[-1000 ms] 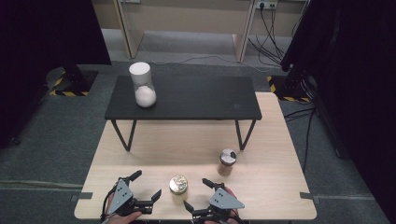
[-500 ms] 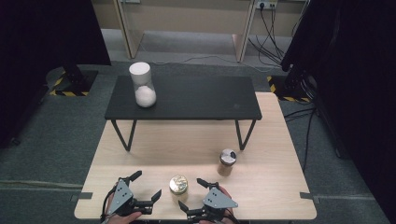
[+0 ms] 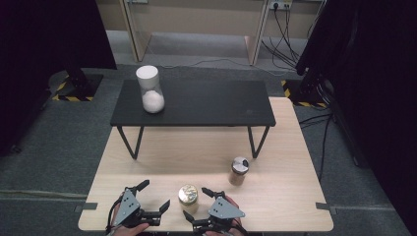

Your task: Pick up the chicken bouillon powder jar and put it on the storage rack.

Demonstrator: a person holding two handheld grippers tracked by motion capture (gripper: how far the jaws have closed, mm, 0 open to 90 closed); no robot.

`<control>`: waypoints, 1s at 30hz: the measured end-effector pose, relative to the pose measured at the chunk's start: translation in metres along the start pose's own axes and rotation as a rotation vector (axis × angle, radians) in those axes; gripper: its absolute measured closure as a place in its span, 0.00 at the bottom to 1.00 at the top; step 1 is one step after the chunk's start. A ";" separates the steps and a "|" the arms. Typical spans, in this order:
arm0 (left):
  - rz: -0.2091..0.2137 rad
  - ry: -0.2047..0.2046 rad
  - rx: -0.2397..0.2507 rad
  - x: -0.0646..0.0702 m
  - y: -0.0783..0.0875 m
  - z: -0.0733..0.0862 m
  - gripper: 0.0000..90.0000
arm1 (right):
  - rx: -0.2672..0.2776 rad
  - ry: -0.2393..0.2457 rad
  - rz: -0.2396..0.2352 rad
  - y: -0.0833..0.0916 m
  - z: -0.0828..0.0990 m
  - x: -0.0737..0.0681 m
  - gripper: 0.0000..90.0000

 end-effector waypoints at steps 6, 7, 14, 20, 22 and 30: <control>0.000 0.001 -0.001 0.000 0.000 0.000 0.01 | -0.010 -0.001 -0.004 -0.004 -0.001 -0.001 0.15; 0.000 0.000 -0.004 0.000 0.000 0.000 0.01 | -0.012 0.003 -0.006 -0.005 -0.001 -0.001 0.16; 0.001 0.000 0.000 0.000 0.000 0.000 0.01 | -0.019 -0.002 -0.010 -0.011 -0.002 -0.002 0.19; 0.002 -0.001 -0.001 0.000 0.000 0.000 0.01 | -0.038 0.003 -0.001 -0.014 -0.003 -0.001 0.24; 0.002 -0.002 -0.001 0.000 0.000 0.000 0.01 | -0.040 0.002 -0.005 -0.015 -0.003 -0.001 0.26; 0.004 -0.003 -0.002 0.000 0.000 0.000 0.01 | -0.065 -0.007 0.003 -0.019 -0.003 -0.001 0.33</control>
Point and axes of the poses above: each handheld gripper's, and its own axes: y roughly backward along the jaws, z roughly out of its underside, x roughly to its right, the point moved 4 cm from there along -y, roughly forward along the jaws
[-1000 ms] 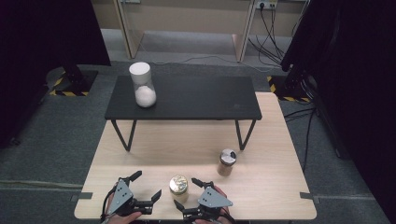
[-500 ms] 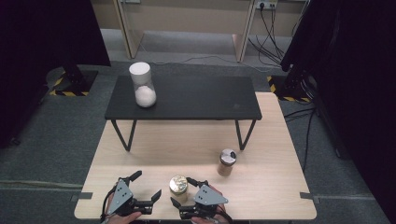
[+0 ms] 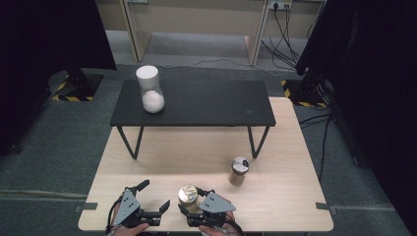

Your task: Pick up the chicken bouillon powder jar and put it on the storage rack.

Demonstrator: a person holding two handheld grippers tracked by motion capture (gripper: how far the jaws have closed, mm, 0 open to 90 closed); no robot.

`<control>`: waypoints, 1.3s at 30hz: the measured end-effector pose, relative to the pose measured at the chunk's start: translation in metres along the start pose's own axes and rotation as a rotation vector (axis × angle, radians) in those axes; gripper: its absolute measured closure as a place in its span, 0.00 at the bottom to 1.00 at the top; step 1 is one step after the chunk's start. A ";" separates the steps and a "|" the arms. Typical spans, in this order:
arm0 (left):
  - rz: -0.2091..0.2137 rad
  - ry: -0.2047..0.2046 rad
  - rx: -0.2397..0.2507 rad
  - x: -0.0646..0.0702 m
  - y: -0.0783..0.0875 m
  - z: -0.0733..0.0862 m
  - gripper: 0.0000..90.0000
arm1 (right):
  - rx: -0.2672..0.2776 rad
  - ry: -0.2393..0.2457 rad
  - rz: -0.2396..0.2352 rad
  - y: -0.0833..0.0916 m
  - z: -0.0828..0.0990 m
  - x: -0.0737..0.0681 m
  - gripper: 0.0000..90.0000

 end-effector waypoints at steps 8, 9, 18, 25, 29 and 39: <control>0.000 -0.001 0.000 0.000 0.000 0.000 0.01 | 0.013 -0.016 0.007 0.001 0.000 0.000 0.34; 0.000 -0.001 0.001 0.000 0.000 0.000 0.01 | 0.019 -0.008 0.013 0.002 -0.002 -0.001 0.34; 0.001 -0.002 -0.001 0.000 0.000 0.000 0.01 | 0.029 -0.033 0.018 0.009 -0.009 0.005 0.34; 0.001 -0.002 -0.001 0.000 0.000 0.000 0.01 | 0.019 -0.027 0.013 0.010 -0.013 0.007 0.34; 0.002 -0.002 -0.002 0.000 0.000 0.000 0.01 | 0.024 -0.023 0.013 0.012 -0.017 0.008 0.34; 0.001 -0.001 -0.004 0.000 -0.001 0.000 0.01 | 0.025 -0.023 0.033 0.016 -0.022 0.013 0.34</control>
Point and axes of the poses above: each handheld gripper's, and its own axes: y roughly backward along the jaws, z roughly out of its underside, x roughly to its right, the point moved 4 cm from there along -y, roughly forward along the jaws
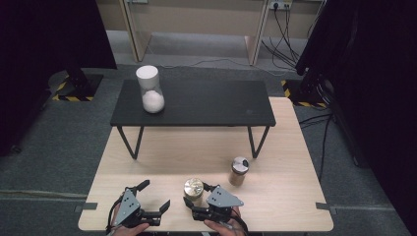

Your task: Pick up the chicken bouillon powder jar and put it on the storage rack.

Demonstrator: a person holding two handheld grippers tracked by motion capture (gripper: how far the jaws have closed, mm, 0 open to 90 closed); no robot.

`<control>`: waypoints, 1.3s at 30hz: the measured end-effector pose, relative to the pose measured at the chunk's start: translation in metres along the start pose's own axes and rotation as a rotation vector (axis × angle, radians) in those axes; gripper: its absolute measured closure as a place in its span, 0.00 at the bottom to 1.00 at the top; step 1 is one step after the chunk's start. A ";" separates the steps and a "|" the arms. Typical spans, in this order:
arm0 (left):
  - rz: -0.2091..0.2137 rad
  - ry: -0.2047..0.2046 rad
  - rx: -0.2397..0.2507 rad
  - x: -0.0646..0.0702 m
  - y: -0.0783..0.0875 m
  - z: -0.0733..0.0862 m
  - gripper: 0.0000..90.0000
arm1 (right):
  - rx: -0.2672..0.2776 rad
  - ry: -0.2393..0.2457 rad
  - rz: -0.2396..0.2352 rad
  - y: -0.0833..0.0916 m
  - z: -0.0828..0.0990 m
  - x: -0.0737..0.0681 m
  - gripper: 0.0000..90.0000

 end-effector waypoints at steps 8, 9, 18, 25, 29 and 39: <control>-0.001 0.000 -0.001 0.000 0.000 0.000 0.01 | 0.009 0.006 0.008 0.003 -0.007 0.003 0.34; -0.001 0.000 -0.001 0.000 0.000 0.000 0.01 | 0.010 0.005 0.010 0.004 -0.008 0.003 0.34; -0.004 0.001 -0.003 0.000 -0.001 0.001 0.01 | 0.023 -0.001 0.016 0.011 -0.019 0.007 0.34; -0.006 0.002 -0.003 -0.001 -0.001 0.001 0.01 | 0.023 -0.008 0.018 0.013 -0.026 0.010 0.34; -0.006 0.002 -0.002 -0.001 -0.001 0.001 0.01 | 0.026 -0.007 0.024 0.016 -0.033 0.012 0.34; -0.004 0.001 -0.002 -0.001 -0.001 0.001 0.01 | 0.032 0.001 0.016 0.021 -0.057 0.019 0.34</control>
Point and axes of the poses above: each handheld gripper's, and its own axes: y roughly backward along the jaws, z roughly out of its underside, x roughly to its right, the point moved 4 cm from there along -y, roughly forward along the jaws
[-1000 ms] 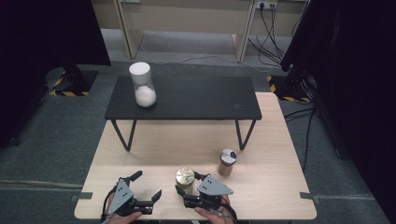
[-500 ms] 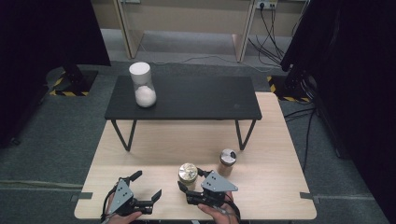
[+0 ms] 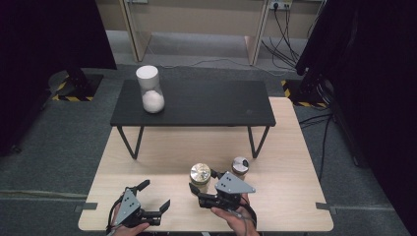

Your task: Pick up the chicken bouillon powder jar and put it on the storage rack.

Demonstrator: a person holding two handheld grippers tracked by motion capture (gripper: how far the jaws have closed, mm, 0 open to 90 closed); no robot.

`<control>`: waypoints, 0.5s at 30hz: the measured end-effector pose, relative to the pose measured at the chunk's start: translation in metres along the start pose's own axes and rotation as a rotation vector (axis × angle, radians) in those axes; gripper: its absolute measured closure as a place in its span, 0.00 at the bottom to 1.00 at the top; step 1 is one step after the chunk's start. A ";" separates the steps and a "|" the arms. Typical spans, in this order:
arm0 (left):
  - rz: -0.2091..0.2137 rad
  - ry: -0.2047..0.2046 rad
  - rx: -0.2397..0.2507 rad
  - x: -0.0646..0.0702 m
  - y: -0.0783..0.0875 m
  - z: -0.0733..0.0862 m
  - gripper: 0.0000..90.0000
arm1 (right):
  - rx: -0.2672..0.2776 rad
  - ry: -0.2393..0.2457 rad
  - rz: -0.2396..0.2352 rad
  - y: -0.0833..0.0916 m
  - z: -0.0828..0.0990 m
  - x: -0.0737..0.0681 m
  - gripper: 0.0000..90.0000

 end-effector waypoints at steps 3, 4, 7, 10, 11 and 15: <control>0.000 0.000 -0.002 0.000 0.000 0.000 0.01 | 0.000 0.004 -0.001 0.000 -0.005 0.002 0.34; 0.001 0.000 -0.002 0.000 0.000 0.000 0.01 | 0.001 0.002 -0.002 0.001 -0.008 0.002 0.34; 0.003 0.000 -0.001 0.000 0.000 0.000 0.01 | 0.005 0.004 -0.002 0.001 -0.016 0.003 0.34; 0.002 0.000 0.001 0.000 0.000 0.000 0.01 | 0.010 0.001 -0.013 0.002 -0.025 0.006 0.34; 0.002 0.001 0.001 0.000 0.000 0.000 0.01 | 0.010 0.003 -0.016 0.002 -0.028 0.007 0.34; 0.003 0.000 -0.001 0.000 0.000 0.000 0.01 | 0.010 0.006 -0.019 0.003 -0.040 0.011 0.34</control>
Point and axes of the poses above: each handheld gripper's, and its own axes: y roughly backward along the jaws, z roughly out of its underside, x roughly to its right, the point moved 4 cm from there along -y, roughly forward along the jaws
